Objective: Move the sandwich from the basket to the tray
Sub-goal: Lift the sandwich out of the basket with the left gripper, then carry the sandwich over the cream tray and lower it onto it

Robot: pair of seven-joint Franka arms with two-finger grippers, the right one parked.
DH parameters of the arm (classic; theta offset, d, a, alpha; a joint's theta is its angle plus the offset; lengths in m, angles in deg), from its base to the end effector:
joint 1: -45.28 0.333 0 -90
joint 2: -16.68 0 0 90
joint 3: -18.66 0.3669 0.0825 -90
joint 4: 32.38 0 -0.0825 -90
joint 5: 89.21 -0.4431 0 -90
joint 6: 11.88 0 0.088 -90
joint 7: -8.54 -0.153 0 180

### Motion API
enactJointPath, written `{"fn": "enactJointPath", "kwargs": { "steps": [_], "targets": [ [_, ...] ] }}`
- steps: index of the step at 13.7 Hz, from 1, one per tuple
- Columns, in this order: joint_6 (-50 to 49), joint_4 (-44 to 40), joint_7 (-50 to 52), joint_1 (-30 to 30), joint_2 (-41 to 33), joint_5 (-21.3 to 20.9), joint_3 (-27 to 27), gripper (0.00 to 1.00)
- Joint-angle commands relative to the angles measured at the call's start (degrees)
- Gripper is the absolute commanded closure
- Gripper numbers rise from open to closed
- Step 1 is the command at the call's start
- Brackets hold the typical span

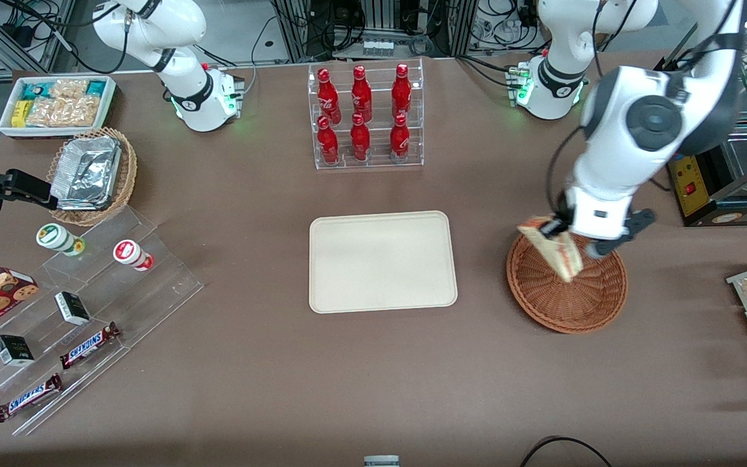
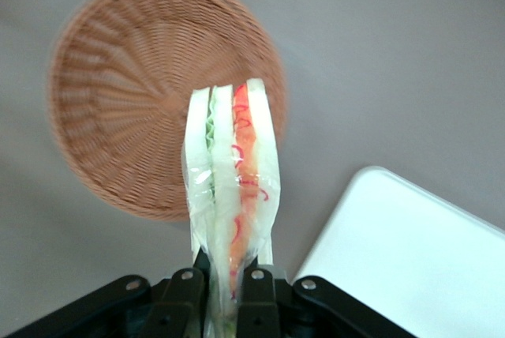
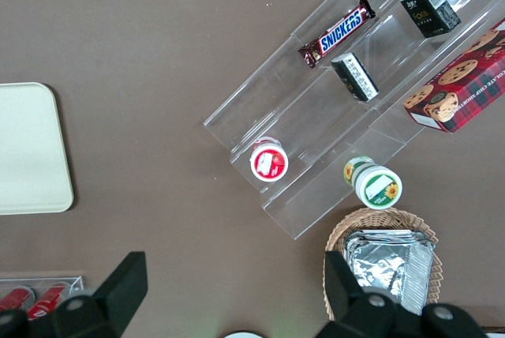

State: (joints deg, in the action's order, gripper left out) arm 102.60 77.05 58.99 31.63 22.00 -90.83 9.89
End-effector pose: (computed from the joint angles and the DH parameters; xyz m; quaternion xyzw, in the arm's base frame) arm 0.5937 -0.2399 0.4273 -0.9715 -0.2368 -0.0020 0.0057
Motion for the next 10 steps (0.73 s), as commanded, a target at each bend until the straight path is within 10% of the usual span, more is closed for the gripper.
{"fn": "enactJointPath", "kwargs": {
  "steps": [1, 10],
  "targets": [
    [-1.01, -6.84, 1.13, -7.23, 7.31, -0.58, 0.24, 1.0],
    [3.71, -23.47, 0.96, -23.42, 29.11, -3.81, 0.24, 1.0]
  ]
}}
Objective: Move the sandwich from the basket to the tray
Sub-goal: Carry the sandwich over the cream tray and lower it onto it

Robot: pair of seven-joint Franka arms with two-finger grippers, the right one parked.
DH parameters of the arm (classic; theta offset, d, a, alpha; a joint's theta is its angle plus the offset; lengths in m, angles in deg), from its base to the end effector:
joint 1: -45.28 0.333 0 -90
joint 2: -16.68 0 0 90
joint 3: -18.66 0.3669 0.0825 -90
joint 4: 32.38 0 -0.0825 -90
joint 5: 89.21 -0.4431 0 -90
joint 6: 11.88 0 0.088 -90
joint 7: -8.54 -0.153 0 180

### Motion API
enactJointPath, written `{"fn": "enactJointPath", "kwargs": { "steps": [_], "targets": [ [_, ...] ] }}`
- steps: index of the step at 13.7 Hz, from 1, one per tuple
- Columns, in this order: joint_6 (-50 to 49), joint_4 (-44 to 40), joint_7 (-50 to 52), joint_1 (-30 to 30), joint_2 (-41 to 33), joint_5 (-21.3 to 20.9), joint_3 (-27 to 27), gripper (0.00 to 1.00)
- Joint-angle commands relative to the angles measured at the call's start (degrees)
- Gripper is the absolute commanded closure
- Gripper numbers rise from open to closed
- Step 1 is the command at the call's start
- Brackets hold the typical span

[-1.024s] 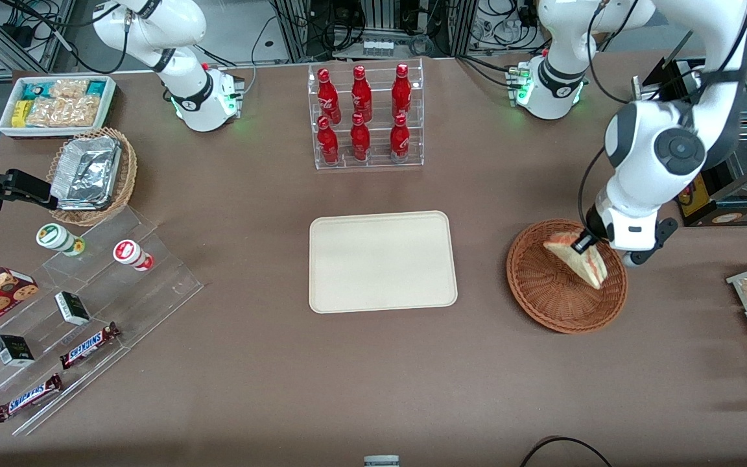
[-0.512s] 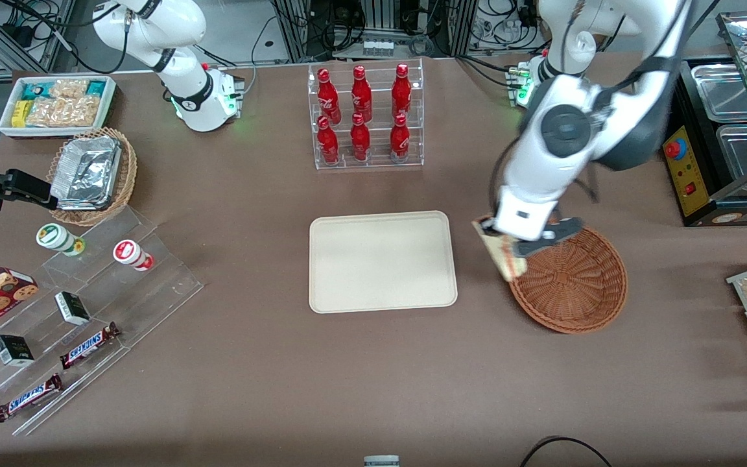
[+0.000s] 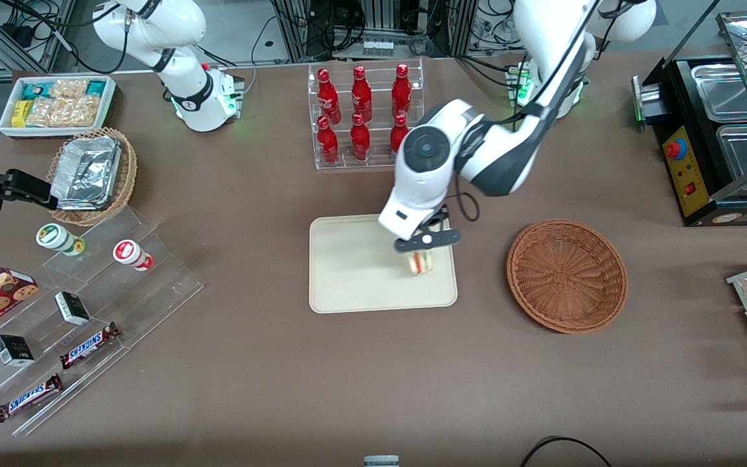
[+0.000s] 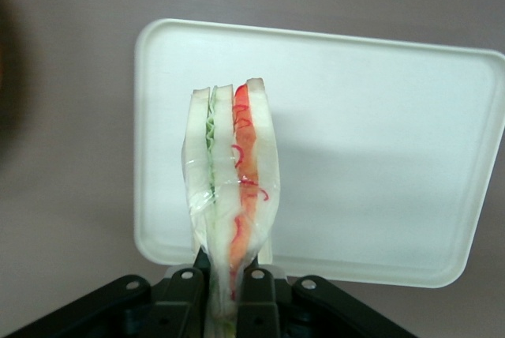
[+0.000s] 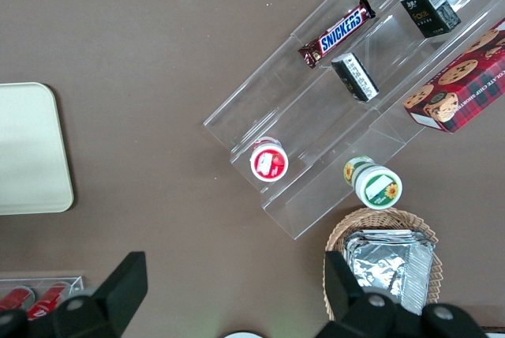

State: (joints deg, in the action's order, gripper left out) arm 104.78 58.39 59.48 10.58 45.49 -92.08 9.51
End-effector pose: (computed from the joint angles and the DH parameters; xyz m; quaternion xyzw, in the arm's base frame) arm 0.5572 -0.5101 0.3143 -0.9979 -0.0589 0.0271 0.0052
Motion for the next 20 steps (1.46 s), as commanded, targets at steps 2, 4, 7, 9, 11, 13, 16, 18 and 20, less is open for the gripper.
{"fn": "enactJointPath", "kwargs": {
  "steps": [2, 4, 7, 9, 11, 13, 16, 18, 20],
  "targets": [
    [5.93, -4.9, 0.74, -3.79, 8.44, -3.8, 0.71, 1.0],
    [8.31, -4.99, 0.83, -4.93, 10.12, -3.89, 0.89, 1.0],
    [11.13, -4.99, 0.83, -5.63, 12.32, -4.5, 0.89, 1.0],
    [12.18, -4.99, 0.92, -5.73, 13.2, -5.82, 0.89, 1.0],
    [13.24, -4.99, 1.01, -5.73, 13.55, -5.82, 0.89, 0.68],
    [13.25, -4.99, 1.62, -5.64, 13.29, -5.91, 0.97, 0.0],
    [12.37, -4.99, 1.8, -5.03, 10.76, -5.74, 1.24, 0.0],
    [8.0, -4.99, 2.93, -3.98, 6.72, -5.03, 1.33, 0.0],
    [4.38, -4.99, 6.61, -0.91, 1.89, -3.55, 1.24, 0.0]
  ]
}}
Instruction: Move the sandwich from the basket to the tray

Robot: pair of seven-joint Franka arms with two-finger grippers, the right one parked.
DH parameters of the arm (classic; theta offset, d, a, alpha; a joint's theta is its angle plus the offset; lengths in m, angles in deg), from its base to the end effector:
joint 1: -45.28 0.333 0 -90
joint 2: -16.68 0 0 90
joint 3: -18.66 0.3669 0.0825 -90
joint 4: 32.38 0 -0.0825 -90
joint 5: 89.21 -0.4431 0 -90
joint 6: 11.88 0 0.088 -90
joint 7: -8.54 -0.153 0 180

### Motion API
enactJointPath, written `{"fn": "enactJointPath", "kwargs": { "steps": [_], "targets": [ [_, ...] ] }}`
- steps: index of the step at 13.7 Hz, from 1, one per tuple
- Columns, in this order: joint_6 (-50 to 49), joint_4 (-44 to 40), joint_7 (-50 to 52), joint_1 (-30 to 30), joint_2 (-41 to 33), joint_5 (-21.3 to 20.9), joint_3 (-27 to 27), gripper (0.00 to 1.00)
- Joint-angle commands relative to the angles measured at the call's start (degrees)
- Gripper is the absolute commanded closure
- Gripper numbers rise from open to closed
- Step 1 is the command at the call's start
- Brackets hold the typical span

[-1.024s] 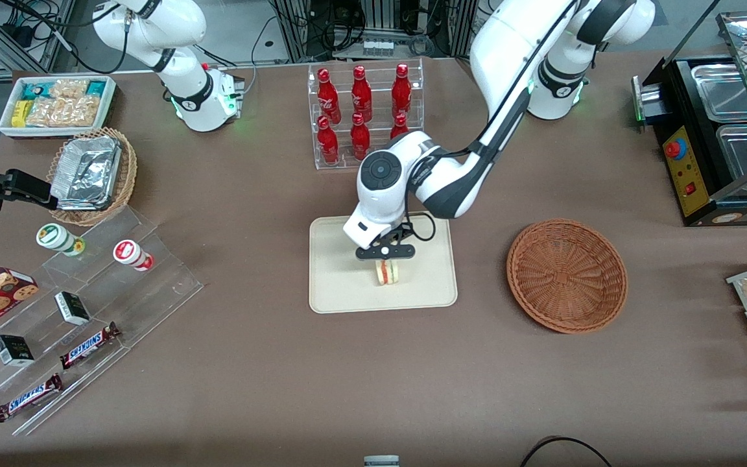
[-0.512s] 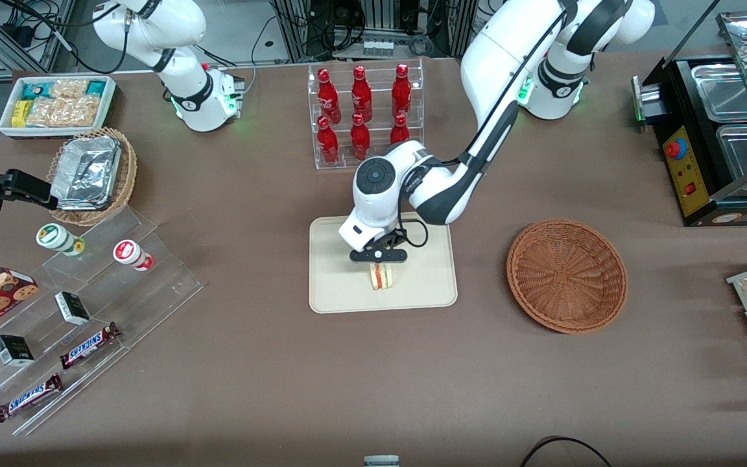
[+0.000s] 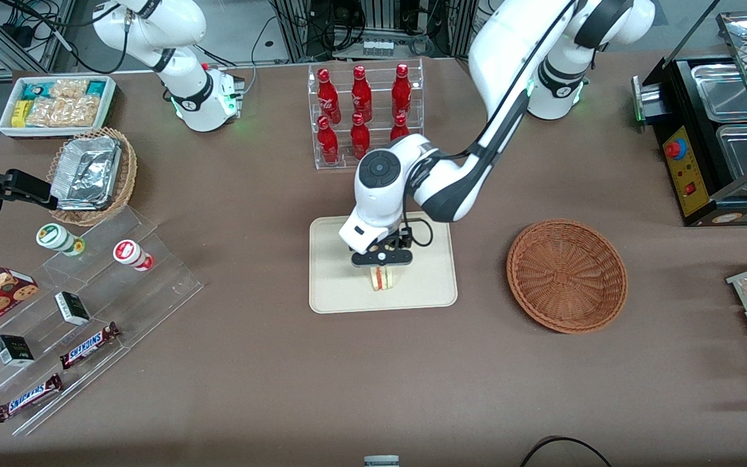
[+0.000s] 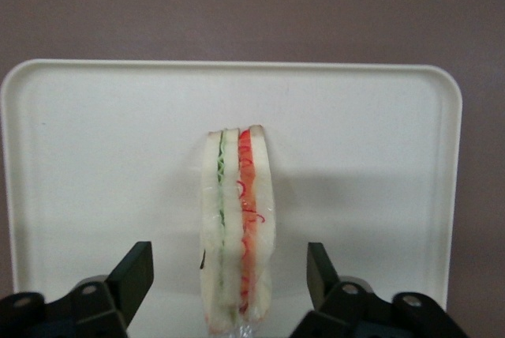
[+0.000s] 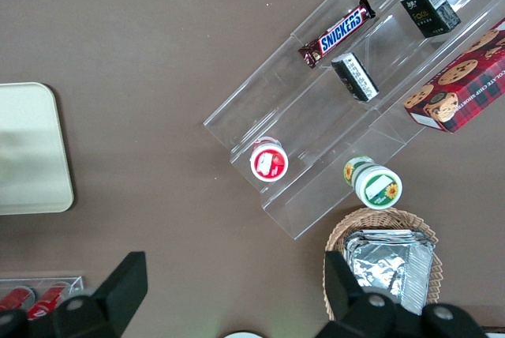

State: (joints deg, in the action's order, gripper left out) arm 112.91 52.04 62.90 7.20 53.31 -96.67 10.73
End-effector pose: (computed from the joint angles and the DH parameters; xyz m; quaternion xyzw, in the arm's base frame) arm 0.5787 -0.5606 0.2770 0.9979 0.0525 0.0339 0.0187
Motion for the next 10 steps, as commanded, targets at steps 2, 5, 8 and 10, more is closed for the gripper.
{"fn": "enactJointPath", "kwargs": {
  "steps": [2, 5, 8, 10],
  "targets": [
    [-8.3, 1.36, 3.82, 3.63, -10.33, 3.42, 0.2, 0.0],
    [-18.67, 1.8, 2.86, 8.89, -17.71, 3.43, 0.55, 0.0],
    [-27.03, 2.07, -1.42, 14.16, -23.52, 2.99, 0.55, 0.0],
    [-29.85, 2.07, -7.4, 18.81, -26.25, 3.51, 0.55, 0.0]
  ]
}}
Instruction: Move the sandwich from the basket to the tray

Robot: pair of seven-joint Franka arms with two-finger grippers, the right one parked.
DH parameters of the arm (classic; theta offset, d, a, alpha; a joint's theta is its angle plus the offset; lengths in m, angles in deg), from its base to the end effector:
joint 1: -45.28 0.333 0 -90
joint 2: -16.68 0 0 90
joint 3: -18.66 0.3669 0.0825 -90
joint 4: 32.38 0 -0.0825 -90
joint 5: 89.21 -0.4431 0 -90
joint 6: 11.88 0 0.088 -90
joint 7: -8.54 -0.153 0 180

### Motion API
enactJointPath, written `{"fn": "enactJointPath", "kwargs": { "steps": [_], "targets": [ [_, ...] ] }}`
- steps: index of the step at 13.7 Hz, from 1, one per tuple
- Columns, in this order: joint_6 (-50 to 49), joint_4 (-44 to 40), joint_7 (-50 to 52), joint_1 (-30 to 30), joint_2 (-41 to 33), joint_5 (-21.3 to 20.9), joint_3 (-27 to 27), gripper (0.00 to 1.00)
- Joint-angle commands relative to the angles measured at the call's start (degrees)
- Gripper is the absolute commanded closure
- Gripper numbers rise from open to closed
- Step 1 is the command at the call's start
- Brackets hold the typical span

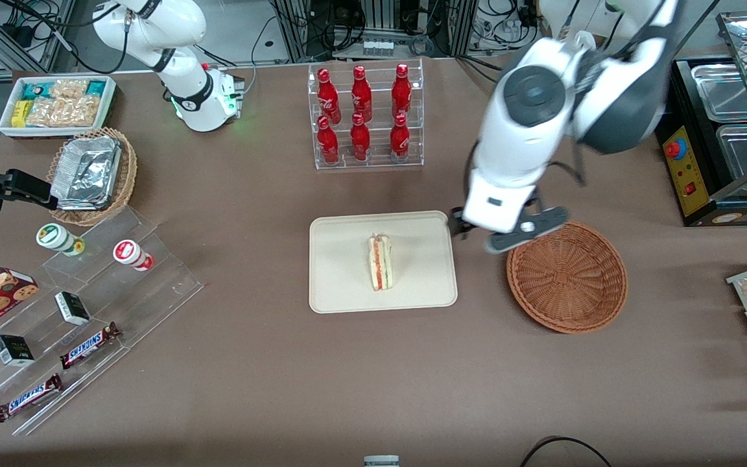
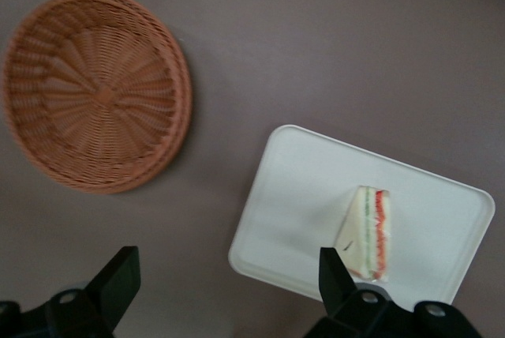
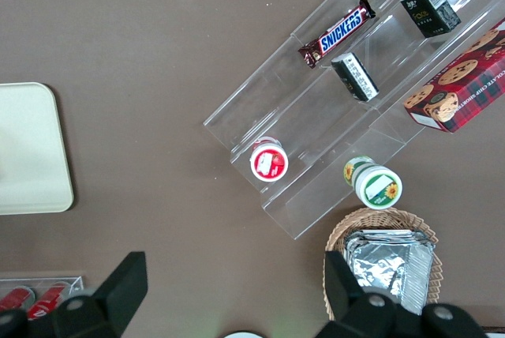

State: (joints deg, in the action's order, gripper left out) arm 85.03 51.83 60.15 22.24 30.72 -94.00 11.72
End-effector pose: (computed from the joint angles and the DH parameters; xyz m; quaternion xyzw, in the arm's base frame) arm 0.6194 -0.3340 0.5332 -0.9825 -0.1838 -0.0093 0.0273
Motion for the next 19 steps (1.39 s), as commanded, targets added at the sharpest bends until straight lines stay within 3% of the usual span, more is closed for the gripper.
{"fn": "enactJointPath", "kwargs": {
  "steps": [1, 10, 13, 19],
  "targets": [
    [-3.55, 2.37, -7.81, 5.45, -4.98, 0.84, -0.44, 0.0],
    [-4.79, 14.23, -36.54, 18.36, -18.26, 2.24, 0.18, 0.0],
    [-6.73, 13.8, -46.14, 21.81, -19.05, 2.69, 0.7, 0.0],
    [-9.35, 4.32, -46.86, 20.5, -13.97, 2.16, 3.43, 0.0]
  ]
}}
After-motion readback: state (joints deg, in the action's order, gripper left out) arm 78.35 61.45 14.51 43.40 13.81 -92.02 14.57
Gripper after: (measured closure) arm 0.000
